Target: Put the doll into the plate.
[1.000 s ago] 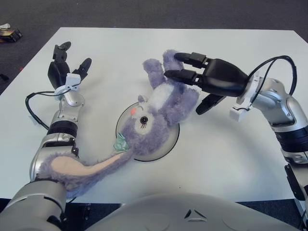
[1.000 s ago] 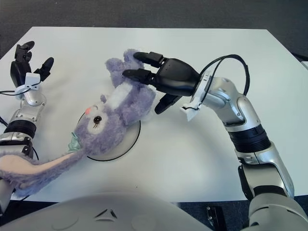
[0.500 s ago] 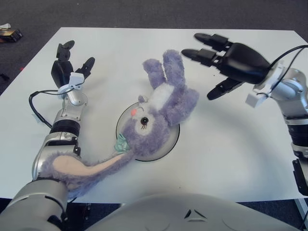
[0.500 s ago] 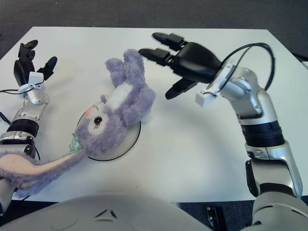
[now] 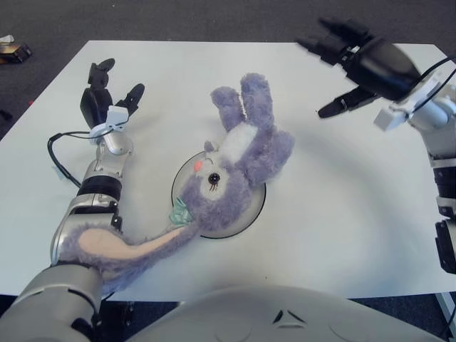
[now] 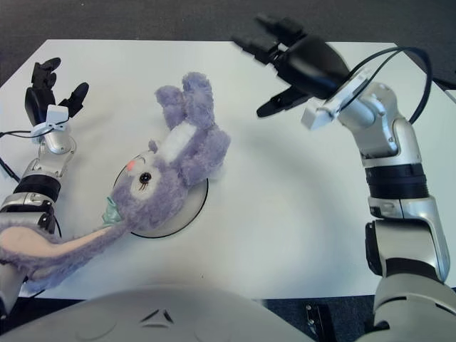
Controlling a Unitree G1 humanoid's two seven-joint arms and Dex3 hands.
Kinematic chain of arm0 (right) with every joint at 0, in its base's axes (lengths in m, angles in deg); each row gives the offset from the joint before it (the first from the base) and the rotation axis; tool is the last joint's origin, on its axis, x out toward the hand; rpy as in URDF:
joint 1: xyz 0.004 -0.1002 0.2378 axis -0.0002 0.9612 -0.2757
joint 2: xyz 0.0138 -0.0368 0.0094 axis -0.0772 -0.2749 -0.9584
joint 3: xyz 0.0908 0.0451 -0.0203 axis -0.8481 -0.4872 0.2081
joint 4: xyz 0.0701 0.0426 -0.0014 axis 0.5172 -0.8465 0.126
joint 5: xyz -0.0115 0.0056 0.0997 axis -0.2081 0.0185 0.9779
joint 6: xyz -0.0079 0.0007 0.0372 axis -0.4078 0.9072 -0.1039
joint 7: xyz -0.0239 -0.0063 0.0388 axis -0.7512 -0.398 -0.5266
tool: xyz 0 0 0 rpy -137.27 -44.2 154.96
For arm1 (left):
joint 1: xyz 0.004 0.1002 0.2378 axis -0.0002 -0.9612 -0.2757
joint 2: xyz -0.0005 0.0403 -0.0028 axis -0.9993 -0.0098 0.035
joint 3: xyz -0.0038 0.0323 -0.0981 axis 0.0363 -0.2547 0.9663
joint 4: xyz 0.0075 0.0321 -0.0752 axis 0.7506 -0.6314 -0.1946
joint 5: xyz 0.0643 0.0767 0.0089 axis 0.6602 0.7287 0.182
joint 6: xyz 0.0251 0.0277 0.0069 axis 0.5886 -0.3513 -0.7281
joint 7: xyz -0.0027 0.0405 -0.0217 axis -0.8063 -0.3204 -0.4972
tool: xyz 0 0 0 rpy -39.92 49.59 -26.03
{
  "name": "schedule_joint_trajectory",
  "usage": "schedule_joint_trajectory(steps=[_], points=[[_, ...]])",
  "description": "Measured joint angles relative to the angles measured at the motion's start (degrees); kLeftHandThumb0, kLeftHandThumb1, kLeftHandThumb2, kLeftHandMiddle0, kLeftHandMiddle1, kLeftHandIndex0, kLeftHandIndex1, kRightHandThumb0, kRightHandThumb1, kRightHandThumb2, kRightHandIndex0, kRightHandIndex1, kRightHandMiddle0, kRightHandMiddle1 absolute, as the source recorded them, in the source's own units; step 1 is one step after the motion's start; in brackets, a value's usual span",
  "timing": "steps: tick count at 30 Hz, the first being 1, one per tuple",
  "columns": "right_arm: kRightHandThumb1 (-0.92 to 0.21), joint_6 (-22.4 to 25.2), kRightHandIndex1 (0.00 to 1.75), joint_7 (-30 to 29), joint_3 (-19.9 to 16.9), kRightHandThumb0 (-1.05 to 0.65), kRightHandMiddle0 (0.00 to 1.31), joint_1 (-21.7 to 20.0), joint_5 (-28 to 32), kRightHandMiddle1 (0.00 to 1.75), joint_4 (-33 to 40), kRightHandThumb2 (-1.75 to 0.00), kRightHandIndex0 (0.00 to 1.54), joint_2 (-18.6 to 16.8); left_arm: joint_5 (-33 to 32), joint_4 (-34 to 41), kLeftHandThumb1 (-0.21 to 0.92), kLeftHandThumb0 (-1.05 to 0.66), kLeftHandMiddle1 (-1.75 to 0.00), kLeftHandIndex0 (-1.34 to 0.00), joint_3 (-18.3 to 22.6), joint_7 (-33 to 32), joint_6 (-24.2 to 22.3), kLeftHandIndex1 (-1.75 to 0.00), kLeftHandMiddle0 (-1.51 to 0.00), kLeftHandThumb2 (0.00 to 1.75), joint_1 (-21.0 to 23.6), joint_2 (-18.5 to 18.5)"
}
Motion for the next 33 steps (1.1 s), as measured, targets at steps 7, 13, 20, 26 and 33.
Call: schedule_joint_trajectory(steps=[7,13,20,26,33], points=[[-0.92,3.63,0.04,-2.81,-0.18,-0.31,0.21,0.28,0.3,0.04,-2.95,-0.11,0.16,-2.38,0.41,-0.29,0.92,-0.42,-0.01,-0.47,-1.18,0.55,1.27,-0.56,-0.76,0.24,1.78,0.74],[-0.92,4.06,0.03,-3.4,-0.38,-0.35,0.23,0.48,1.59,0.04,-3.34,-0.13,0.23,-3.21,0.81,-0.46,0.92,-0.41,-0.01,-0.47,-1.58,1.03,1.81,-0.56,-0.76,0.23,2.68,1.08],[-0.92,5.99,0.02,-4.19,-2.16,-0.4,0.25,3.88,11.73,0.04,-4.34,-0.14,0.29,-9.71,0.3,-0.38,0.92,-0.39,-0.01,-0.47,-2.78,4.4,1.79,-0.56,-0.76,0.21,4.66,4.93],[-0.92,7.5,0.02,-2.75,-2.04,-0.4,0.25,5.68,12.95,0.04,-4.15,-0.14,0.3,-10.83,0.28,-0.26,0.92,-0.39,-0.01,-0.47,-2.77,5.21,1.79,-0.56,-0.76,0.21,5.15,5.71],[-0.92,19.41,0.01,0.32,-4.9,-0.42,0.31,10.04,18.51,0.05,6.78,-0.08,0.31,-11.73,-0.17,-0.27,0.92,-0.34,0.0,-0.46,-3.51,7.41,2.08,-0.55,-0.76,0.2,6.56,7.73]])
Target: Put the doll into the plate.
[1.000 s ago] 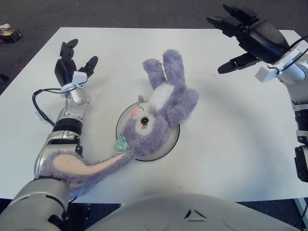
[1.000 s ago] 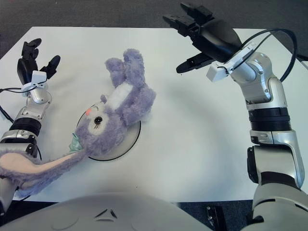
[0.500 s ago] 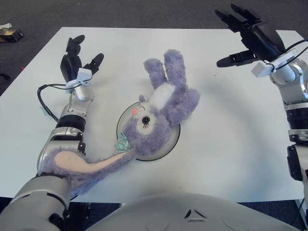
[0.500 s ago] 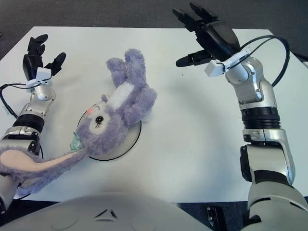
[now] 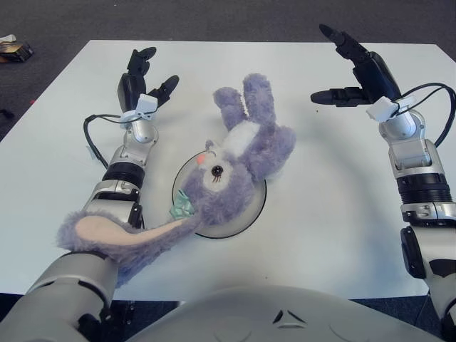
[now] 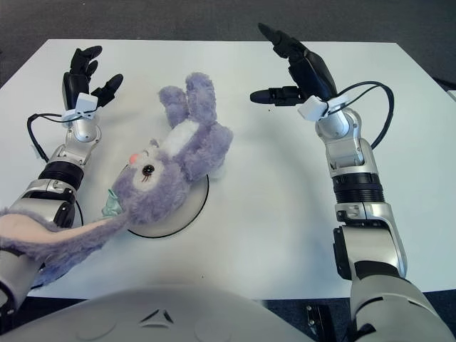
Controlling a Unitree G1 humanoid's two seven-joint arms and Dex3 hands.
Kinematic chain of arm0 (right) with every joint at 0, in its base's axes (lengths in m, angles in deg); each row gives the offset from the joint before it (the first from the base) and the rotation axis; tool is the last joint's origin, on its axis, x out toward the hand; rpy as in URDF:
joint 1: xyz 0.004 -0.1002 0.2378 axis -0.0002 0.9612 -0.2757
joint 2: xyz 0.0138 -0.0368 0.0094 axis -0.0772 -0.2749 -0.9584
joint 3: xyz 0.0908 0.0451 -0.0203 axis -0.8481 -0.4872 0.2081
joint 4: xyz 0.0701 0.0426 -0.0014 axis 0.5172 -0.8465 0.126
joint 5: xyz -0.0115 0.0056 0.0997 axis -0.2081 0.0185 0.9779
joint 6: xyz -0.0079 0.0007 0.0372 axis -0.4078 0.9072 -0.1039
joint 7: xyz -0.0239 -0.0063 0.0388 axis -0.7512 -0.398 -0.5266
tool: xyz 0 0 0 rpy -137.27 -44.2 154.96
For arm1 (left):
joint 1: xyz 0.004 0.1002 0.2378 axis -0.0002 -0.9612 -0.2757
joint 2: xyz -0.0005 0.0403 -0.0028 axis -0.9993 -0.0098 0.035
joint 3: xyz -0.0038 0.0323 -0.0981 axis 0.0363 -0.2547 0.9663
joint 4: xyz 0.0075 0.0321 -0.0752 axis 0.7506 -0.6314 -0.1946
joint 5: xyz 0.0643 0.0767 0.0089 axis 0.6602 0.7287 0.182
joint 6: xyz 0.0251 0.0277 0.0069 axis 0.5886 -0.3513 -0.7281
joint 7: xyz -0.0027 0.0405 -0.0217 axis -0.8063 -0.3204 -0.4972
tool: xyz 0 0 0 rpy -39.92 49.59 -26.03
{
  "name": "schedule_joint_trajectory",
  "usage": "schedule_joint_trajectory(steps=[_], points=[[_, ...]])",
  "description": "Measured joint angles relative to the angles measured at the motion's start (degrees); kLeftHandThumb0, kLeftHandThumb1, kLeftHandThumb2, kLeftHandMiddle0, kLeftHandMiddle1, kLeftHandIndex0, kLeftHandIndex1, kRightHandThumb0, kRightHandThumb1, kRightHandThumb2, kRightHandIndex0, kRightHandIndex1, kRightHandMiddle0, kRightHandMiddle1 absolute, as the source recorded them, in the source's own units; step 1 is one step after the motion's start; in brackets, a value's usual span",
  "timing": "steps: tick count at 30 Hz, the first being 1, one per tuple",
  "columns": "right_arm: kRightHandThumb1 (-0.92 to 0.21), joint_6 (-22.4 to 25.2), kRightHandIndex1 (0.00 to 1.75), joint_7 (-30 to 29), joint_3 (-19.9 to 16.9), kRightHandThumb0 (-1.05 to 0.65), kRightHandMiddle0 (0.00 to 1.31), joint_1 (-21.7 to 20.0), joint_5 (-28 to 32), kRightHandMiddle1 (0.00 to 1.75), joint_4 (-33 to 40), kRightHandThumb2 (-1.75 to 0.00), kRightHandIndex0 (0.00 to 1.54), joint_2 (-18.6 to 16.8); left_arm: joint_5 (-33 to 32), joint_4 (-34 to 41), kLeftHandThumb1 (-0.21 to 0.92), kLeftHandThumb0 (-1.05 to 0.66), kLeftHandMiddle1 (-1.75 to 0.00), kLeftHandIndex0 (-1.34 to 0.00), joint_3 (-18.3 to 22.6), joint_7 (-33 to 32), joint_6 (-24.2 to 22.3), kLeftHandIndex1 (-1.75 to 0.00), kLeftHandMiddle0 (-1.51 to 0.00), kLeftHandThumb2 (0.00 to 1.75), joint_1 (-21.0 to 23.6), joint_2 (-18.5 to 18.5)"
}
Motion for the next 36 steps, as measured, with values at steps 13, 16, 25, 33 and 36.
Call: schedule_joint_trajectory(steps=[13,16,25,33,36], points=[[-0.92,11.72,0.01,2.1,-0.94,-0.43,0.32,4.42,1.76,0.05,9.71,-0.06,0.33,-1.27,0.12,-0.52,0.92,-0.32,0.0,-0.47,-1.29,1.79,0.8,-0.55,-0.75,0.21,2.26,2.86],[-0.92,12.94,0.01,2.15,-0.97,-0.43,0.32,5.62,1.78,0.04,10.97,-0.06,0.34,-1.65,0.23,-0.7,0.92,-0.32,0.0,-0.47,-1.83,2.17,0.59,-0.55,-0.75,0.21,2.91,3.7],[-0.92,15.36,0.01,2.33,-1.62,-0.44,0.34,7.84,1.82,0.04,13.18,-0.06,0.36,-2.78,0.54,-0.79,0.92,-0.32,0.0,-0.47,-2.66,3.35,0.49,-0.55,-0.75,0.21,3.86,4.8],[-0.92,19.06,0.01,1.92,-2.16,-0.43,0.35,9.95,1.86,0.04,15.87,-0.05,0.37,-4.38,0.54,-0.78,0.92,-0.32,0.0,-0.47,-3.55,5.33,0.44,-0.55,-0.74,0.21,4.1,6.97],[-0.92,19.48,0.01,1.92,-2.31,-0.43,0.35,9.99,1.86,0.04,16.32,-0.05,0.37,-4.39,0.54,-0.78,0.92,-0.32,0.0,-0.47,-3.57,5.37,0.37,-0.55,-0.74,0.21,4.11,7.01]])
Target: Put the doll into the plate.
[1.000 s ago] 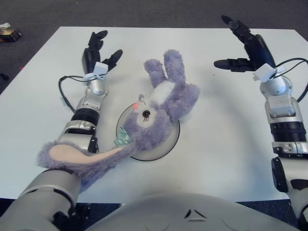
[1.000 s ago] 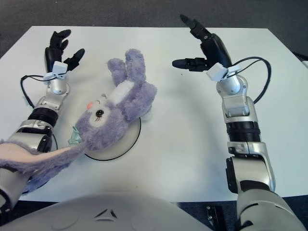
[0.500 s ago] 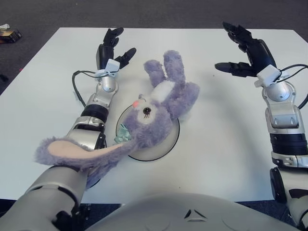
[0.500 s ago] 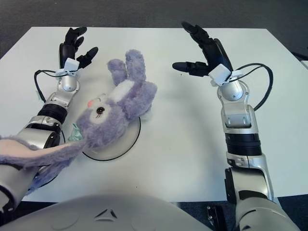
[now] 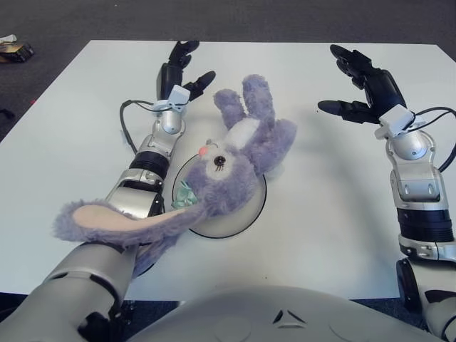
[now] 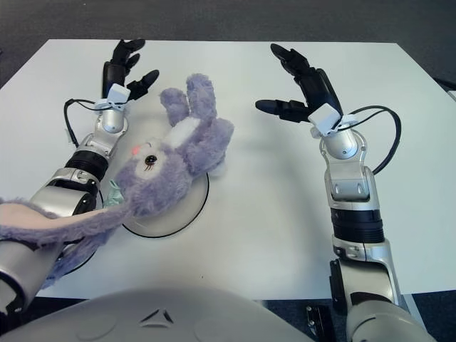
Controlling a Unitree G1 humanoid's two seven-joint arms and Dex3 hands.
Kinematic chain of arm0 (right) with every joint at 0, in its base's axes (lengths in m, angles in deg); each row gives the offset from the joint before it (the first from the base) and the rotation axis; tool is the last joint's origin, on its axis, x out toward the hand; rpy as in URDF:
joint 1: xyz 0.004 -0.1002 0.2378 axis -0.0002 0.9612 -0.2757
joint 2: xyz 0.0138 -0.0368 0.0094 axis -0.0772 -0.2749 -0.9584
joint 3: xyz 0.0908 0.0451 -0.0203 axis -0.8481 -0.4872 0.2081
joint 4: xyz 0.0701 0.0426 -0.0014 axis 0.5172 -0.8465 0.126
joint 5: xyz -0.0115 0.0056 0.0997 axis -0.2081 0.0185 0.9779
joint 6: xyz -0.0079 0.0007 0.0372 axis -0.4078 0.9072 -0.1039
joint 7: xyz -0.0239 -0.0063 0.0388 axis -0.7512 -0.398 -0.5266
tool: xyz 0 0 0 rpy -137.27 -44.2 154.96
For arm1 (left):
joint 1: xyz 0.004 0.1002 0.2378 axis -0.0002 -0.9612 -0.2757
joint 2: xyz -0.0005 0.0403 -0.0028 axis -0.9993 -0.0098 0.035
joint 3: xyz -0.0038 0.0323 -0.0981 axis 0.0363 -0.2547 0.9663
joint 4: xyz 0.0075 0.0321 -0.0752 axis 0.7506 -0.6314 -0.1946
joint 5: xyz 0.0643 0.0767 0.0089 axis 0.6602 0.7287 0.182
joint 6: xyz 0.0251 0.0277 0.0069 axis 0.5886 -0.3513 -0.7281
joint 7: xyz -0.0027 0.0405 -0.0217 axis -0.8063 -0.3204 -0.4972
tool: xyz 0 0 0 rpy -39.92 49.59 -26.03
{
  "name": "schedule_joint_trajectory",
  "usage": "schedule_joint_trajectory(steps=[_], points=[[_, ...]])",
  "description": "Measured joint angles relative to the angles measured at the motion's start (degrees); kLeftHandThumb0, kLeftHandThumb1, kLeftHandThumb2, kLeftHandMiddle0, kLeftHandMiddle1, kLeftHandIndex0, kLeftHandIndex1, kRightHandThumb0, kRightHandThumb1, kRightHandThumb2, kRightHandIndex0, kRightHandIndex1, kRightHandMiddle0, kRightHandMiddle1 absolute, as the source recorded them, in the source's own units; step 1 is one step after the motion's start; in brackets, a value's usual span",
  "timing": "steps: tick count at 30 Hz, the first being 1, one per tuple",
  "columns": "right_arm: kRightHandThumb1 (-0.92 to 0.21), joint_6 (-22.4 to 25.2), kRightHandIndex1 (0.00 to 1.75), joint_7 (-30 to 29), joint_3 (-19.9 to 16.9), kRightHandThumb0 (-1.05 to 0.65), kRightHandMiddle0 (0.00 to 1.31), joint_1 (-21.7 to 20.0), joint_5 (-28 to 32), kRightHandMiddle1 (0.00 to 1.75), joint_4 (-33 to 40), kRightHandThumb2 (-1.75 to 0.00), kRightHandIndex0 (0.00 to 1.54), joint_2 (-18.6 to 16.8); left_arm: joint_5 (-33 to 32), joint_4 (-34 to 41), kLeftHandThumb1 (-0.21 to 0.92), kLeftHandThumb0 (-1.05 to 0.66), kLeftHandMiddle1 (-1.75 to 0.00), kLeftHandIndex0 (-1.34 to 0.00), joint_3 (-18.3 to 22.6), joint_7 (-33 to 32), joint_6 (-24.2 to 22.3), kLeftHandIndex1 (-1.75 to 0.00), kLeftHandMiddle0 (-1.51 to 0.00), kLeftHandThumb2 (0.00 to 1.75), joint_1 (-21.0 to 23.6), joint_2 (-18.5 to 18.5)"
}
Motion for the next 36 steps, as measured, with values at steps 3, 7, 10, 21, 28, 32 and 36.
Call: schedule_joint_trajectory(steps=[3,7,10,21,28,32,36], points=[[-0.92,1.25,0.02,-0.32,-0.87,-0.43,0.36,1.11,0.01,0.04,1.9,-0.05,0.39,-0.11,-0.27,-0.03,0.92,-0.32,0.0,-0.46,-0.02,0.68,-0.15,-0.55,-0.74,0.21,0.29,0.49],[-0.92,3.81,0.02,-1.03,-2.1,-0.43,0.37,3.4,0.02,0.04,5.0,-0.04,0.4,-1.05,-0.71,-0.15,0.92,-0.33,0.0,-0.47,-0.05,1.72,-0.39,-0.54,-0.73,0.21,0.87,1.42],[-0.92,5.34,0.02,-1.21,-2.32,-0.44,0.37,4.31,0.01,0.04,5.93,-0.04,0.41,-1.42,-0.76,-0.18,0.92,-0.33,0.0,-0.47,-0.09,1.98,-0.5,-0.54,-0.73,0.2,1.25,1.93],[-0.92,7.62,0.04,-8.21,-4.72,-0.47,0.49,5.19,1.53,0.09,7.56,-0.11,0.56,-8.31,-1.1,-0.82,0.92,-0.33,0.0,-0.47,-0.12,2.66,-0.48,-0.54,-0.73,0.2,1.9,3.22],[-0.92,7.51,0.03,-10.59,-5.19,-0.48,0.52,5.92,3.95,0.09,6.51,-0.12,0.61,-12.06,-1.35,-1.53,0.92,-0.33,0.0,-0.47,-0.11,3.3,-0.46,-0.54,-0.73,0.2,1.9,3.74],[-0.92,3.44,0.05,-10.73,-6.79,-0.44,0.58,5.25,7.19,0.29,3.35,-0.25,0.81,-13.09,-3.7,-1.52,0.92,-0.33,-0.01,-0.48,0.92,5.89,-0.23,-0.54,-0.75,0.2,1.9,3.95],[-0.92,-2.23,0.05,-11.34,-9.64,-0.39,0.46,3.86,12.39,1.0,-2.59,-0.33,0.95,-15.78,-8.37,-1.4,0.92,-0.33,-0.02,-0.48,3.12,11.32,-0.16,-0.54,-0.76,0.21,1.85,4.63]])
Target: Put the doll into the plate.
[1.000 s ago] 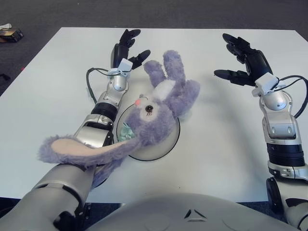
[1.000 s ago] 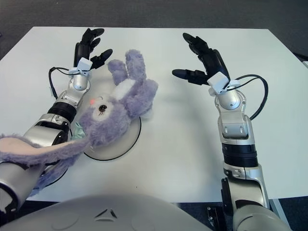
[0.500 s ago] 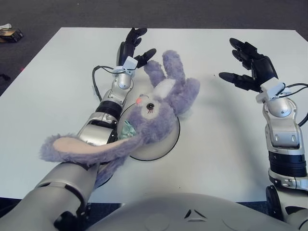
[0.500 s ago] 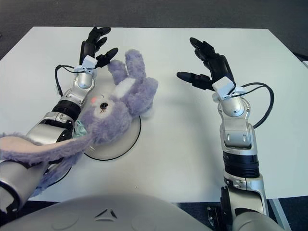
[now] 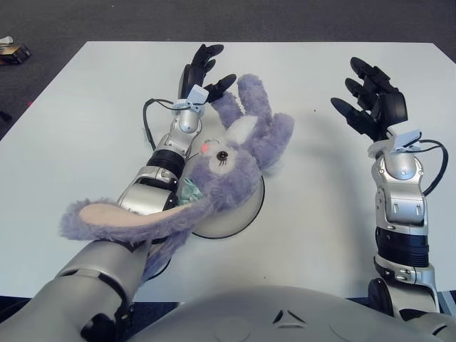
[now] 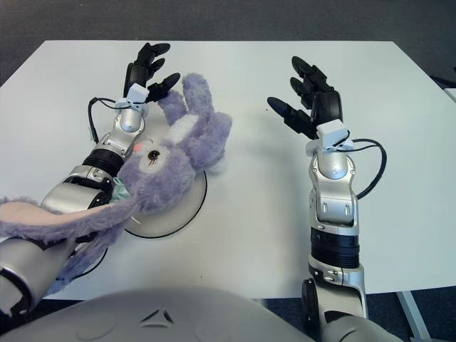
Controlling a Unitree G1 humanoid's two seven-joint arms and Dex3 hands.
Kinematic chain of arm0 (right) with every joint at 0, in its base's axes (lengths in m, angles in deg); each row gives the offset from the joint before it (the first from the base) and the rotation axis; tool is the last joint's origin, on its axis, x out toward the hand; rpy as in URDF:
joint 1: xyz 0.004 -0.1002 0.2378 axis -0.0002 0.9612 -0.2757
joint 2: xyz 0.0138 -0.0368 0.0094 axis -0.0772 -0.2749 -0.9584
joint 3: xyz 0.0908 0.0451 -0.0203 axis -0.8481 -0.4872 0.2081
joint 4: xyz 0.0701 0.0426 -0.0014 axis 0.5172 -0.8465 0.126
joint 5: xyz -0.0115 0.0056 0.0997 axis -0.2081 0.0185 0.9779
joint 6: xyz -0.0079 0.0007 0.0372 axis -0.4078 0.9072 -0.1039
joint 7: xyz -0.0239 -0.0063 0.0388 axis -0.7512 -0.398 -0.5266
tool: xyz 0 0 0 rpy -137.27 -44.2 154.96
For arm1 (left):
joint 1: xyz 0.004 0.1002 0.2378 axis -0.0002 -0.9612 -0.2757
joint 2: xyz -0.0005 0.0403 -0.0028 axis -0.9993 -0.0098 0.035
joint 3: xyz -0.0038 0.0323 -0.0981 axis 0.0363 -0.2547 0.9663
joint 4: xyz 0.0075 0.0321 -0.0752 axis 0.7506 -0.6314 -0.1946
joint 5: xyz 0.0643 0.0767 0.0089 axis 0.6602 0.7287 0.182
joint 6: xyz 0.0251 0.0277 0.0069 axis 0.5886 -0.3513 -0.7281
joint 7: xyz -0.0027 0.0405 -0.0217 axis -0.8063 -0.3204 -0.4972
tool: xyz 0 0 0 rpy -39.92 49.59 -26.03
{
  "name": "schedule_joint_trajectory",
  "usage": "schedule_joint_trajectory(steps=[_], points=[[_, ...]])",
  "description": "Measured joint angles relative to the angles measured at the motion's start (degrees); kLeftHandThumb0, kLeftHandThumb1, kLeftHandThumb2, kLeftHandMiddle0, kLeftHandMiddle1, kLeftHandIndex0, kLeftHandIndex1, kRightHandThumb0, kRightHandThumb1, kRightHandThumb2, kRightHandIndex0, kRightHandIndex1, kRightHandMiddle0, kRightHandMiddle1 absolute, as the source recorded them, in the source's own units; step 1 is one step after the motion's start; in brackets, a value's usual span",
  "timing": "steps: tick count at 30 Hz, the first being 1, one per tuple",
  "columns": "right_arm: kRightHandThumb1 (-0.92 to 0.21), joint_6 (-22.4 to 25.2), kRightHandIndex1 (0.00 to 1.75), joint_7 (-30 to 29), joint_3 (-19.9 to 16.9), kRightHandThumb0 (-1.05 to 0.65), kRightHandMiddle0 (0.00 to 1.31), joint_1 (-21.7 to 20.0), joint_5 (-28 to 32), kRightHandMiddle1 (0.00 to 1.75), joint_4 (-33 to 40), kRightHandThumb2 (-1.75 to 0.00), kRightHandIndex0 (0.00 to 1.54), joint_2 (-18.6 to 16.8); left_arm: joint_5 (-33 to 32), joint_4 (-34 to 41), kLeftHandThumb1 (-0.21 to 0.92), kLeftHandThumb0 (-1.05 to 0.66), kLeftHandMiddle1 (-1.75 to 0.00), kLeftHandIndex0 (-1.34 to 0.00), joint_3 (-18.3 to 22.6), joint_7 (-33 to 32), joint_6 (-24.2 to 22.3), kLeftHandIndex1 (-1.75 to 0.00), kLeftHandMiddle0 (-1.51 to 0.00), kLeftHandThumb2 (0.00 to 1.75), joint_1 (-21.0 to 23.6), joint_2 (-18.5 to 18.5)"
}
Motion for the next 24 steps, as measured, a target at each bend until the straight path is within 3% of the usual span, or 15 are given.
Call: schedule_joint_trajectory(steps=[2,5,15,18,24], points=[[-0.92,-1.25,0.07,-0.34,-0.44,-0.37,0.41,-0.07,1.07,1.33,-1.56,-0.35,1.0,-0.71,-1.29,0.08,0.92,-0.33,-0.02,-0.48,0.6,1.6,0.0,-0.54,-0.77,0.21,-0.09,0.22],[-0.92,-2.09,0.08,-0.88,-0.52,-0.36,0.38,-0.07,1.56,1.48,-2.74,-0.35,1.03,-1.59,-2.54,0.19,0.92,-0.33,-0.02,-0.47,1.3,3.03,-0.01,-0.54,-0.78,0.22,-0.2,0.39],[-0.92,-2.27,0.14,-2.3,-0.14,-0.35,0.39,-0.05,3.41,1.54,-3.11,-0.34,1.06,-4.22,-4.8,1.75,0.92,-0.33,-0.03,-0.48,2.7,4.98,-0.02,-0.54,-0.81,0.24,-1.47,0.51],[-0.92,-2.26,0.48,-2.17,-0.04,-0.35,0.37,-0.04,4.06,1.56,-3.13,-0.36,0.91,-4.48,-5.48,2.03,0.92,-0.33,-0.03,-0.48,3.23,5.32,-0.02,-0.54,-0.82,0.27,-2.11,0.6],[-0.92,-2.27,0.65,-1.58,0.11,-0.35,0.36,0.07,5.49,1.57,-3.61,-0.37,0.84,-5.23,-6.87,2.21,0.92,-0.31,-0.03,-0.49,4.29,5.9,-0.13,-0.54,-0.83,0.28,-2.81,0.88]])
